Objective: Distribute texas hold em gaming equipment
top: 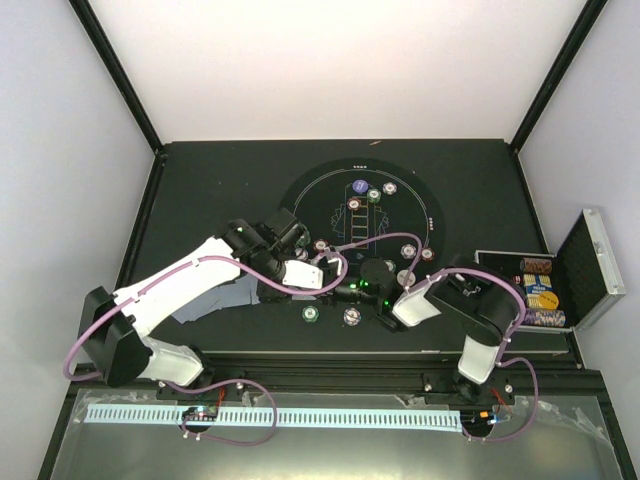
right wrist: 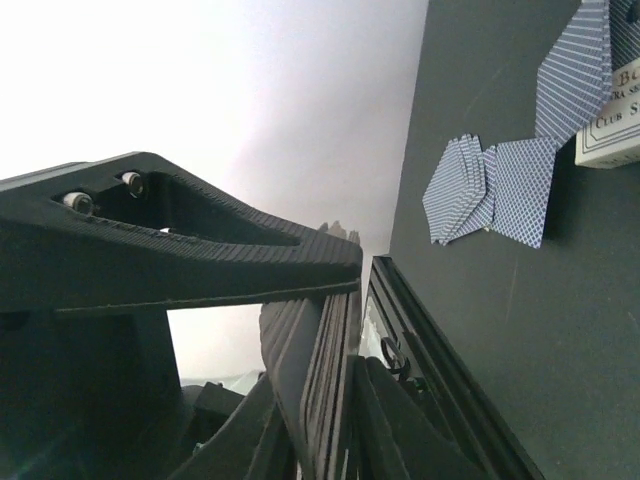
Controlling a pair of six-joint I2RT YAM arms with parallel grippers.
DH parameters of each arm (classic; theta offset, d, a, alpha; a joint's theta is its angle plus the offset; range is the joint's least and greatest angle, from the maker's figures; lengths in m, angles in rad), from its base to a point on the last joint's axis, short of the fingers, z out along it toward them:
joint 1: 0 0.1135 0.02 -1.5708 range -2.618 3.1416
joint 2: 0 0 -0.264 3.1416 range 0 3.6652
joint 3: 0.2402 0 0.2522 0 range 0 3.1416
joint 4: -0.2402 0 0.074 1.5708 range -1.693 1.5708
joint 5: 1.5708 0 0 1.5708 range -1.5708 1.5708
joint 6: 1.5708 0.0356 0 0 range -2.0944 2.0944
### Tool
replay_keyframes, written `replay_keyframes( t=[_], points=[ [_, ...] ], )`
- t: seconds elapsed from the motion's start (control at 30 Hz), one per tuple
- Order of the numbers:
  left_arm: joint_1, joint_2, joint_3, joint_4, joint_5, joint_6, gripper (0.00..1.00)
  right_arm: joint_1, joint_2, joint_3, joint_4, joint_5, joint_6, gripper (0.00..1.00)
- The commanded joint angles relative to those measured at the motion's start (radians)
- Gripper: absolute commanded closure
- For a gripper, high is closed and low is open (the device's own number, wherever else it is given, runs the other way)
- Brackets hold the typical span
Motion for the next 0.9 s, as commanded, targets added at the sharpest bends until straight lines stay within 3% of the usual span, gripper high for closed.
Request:
replay_keyframes(
  t=[0.0,0.1,0.2,0.4,0.5,0.63,0.87],
  points=[
    [-0.027,0.008,0.071,-0.02,-0.033,-0.021,0.98,0.007,0.051,-0.017,0.185,0.015,0.069,0.85],
    [-0.045,0.021,0.085,-0.031,-0.052,-0.026,0.94,0.008,0.079,-0.024,0.258,0.017,0.095,0.94],
    [-0.062,0.051,0.104,-0.055,-0.086,-0.029,0.92,0.011,0.101,-0.029,0.312,0.016,0.11,0.96],
    [-0.105,0.119,0.151,-0.118,-0.15,-0.04,0.98,0.024,0.127,0.016,0.331,-0.014,0.108,0.62],
    [-0.129,0.144,0.165,-0.143,-0.192,-0.041,0.99,0.026,0.133,0.03,0.334,-0.026,0.103,0.51],
    [-0.142,0.167,0.188,-0.18,-0.224,-0.043,0.99,0.025,0.132,0.026,0.336,-0.027,0.101,0.46],
    [-0.181,0.22,0.256,-0.26,-0.3,-0.046,0.99,0.032,0.159,0.074,0.342,-0.039,0.116,0.51]
  ],
)
